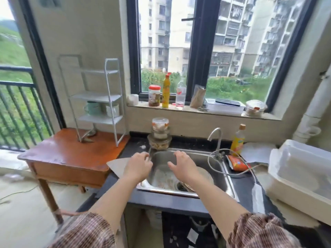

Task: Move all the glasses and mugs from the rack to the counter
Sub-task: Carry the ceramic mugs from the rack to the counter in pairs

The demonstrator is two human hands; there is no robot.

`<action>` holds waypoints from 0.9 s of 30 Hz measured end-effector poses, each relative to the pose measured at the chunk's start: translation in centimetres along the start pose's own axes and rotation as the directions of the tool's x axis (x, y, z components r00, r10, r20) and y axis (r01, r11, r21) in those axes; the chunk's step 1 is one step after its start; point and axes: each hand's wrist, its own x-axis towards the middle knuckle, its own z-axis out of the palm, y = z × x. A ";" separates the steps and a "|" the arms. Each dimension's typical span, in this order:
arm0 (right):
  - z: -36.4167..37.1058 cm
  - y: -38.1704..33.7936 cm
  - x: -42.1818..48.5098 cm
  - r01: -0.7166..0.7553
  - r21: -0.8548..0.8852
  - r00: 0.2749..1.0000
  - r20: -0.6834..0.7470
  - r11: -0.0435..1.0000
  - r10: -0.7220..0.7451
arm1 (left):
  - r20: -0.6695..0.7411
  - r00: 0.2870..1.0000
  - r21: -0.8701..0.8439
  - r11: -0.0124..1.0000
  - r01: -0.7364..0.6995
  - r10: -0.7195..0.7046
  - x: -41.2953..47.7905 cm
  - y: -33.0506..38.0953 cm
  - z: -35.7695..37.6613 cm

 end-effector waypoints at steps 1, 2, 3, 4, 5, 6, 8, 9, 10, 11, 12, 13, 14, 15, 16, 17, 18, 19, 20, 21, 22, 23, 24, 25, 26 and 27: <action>0.7 -1.5 2.2 0.035 -0.002 0.999 0.002 0.999 -0.035 | -0.025 1.000 0.014 1.000 0.012 -0.011 1.7 -1.1 -1.2; 1.4 -2.9 4.5 0.066 0.000 0.998 0.001 0.998 -0.066 | -0.048 0.999 0.034 0.999 0.022 -0.021 3.5 -2.4 -2.4; 2.2 -4.4 6.7 0.094 0.008 0.996 0.000 0.996 -0.094 | -0.067 0.997 0.052 0.998 0.035 -0.031 5.2 -3.6 -3.5; 3.0 -5.8 8.8 0.121 0.021 0.993 0.003 0.992 -0.121 | -0.081 0.996 0.061 0.997 0.053 -0.048 6.9 -4.8 -4.5; 3.8 -7.2 10.8 0.142 0.037 0.990 0.011 0.989 -0.143 | -0.091 0.993 0.063 0.995 0.076 -0.070 8.5 -6.0 -5.5; 4.7 -8.6 12.8 0.160 0.051 0.987 0.023 0.986 -0.161 | -0.100 0.991 0.063 0.993 0.099 -0.093 10.1 -7.1 -6.4; 6.3 -11.0 16.2 0.186 0.068 0.980 0.057 0.980 -0.190 | -0.121 0.983 0.056 0.988 0.143 -0.135 13.0 -9.3 -7.8; 7.2 -12.1 17.8 0.197 0.073 0.977 0.073 0.978 -0.203 | -0.133 0.979 0.046 0.985 0.164 -0.156 14.3 -10.4 -8.4; 8.0 -13.1 19.3 0.208 0.074 0.973 0.088 0.975 -0.214 | -0.141 0.974 0.035 0.983 0.183 -0.176 15.5 -11.5 -8.9; 8.8 -14.1 20.8 0.218 0.072 0.969 0.100 0.973 -0.224 | -0.146 0.970 0.024 0.979 0.201 -0.196 16.5 -12.7 -9.3; 9.6 -15.1 22.1 0.225 0.068 0.966 0.112 0.972 -0.232 | -0.147 0.966 0.019 0.975 0.220 -0.215 17.5 -13.9 -9.7; 10.4 -16.0 23.3 0.233 0.062 0.963 0.125 0.971 -0.239 | -0.149 0.961 0.018 0.972 0.236 -0.231 18.5 -15.0 -10.1; 11.2 -17.0 24.4 0.240 0.058 0.960 0.137 0.969 -0.246 | -0.154 0.957 0.016 0.968 0.251 -0.246 19.5 -16.1 -10.6; 11.9 -17.9 25.6 0.246 0.058 0.957 0.146 0.968 -0.252 | -0.162 0.952 0.009 0.965 0.264 -0.259 20.6 -17.2 -11.1; 12.8 -18.8 26.9 0.249 0.061 0.955 0.151 0.967 -0.255 | -0.169 0.948 -0.002 0.962 0.274 -0.270 21.7 -18.2 -11.7; 13.6 -19.7 28.1 0.248 0.066 0.955 0.153 0.967 -0.255 | -0.173 0.945 -0.014 0.960 0.281 -0.279 23.0 -19.2 -12.3; 14.4 -20.5 29.3 0.243 0.072 0.956 0.153 0.967 -0.252 | -0.174 0.943 -0.025 0.958 0.285 -0.285 24.2 -20.3 -12.8; 15.4 -21.4 30.5 0.239 0.077 0.957 0.153 0.968 -0.248 | -0.173 0.942 -0.031 0.958 0.285 -0.286 25.5 -21.3 -13.3; 16.3 -22.2 31.6 0.234 0.080 0.958 0.154 0.969 -0.244 | -0.171 0.943 -0.032 0.959 0.283 -0.284 26.8 -22.3 -13.8; 17.3 -23.1 32.8 0.229 0.080 0.959 0.155 0.970 -0.239 | -0.167 0.945 -0.035 0.959 0.281 -0.282 28.2 -23.4 -14.2; 18.4 -24.0 34.0 0.223 0.080 0.960 0.154 0.971 -0.233 | -0.163 0.946 -0.038 0.960 0.277 -0.280 29.6 -24.5 -14.7; 19.4 -24.9 35.1 0.214 0.083 0.963 0.151 0.973 -0.225 | -0.158 0.950 -0.038 0.963 0.268 -0.271 31.1 -25.7 -15.1; 20.4 -25.9 36.3 0.199 0.091 0.967 0.145 0.976 -0.210 | -0.150 0.954 -0.039 0.966 0.255 -0.258 32.7 -26.9 -15.5; 21.4 -26.8 37.3 0.180 0.102 0.972 0.134 0.978 -0.192 | -0.139 0.959 -0.044 0.969 0.242 -0.246 34.2 -28.1 -16.0; 22.2 -27.7 38.4 0.164 0.110 0.977 0.120 0.980 -0.177 | -0.126 0.964 -0.054 0.972 0.230 -0.235 35.8 -29.2 -16.4; 23.0 -28.5 39.4 0.155 0.114 0.980 0.107 0.981 -0.168 | -0.112 0.967 -0.064 0.973 0.222 -0.228 37.3 -30.3 -16.8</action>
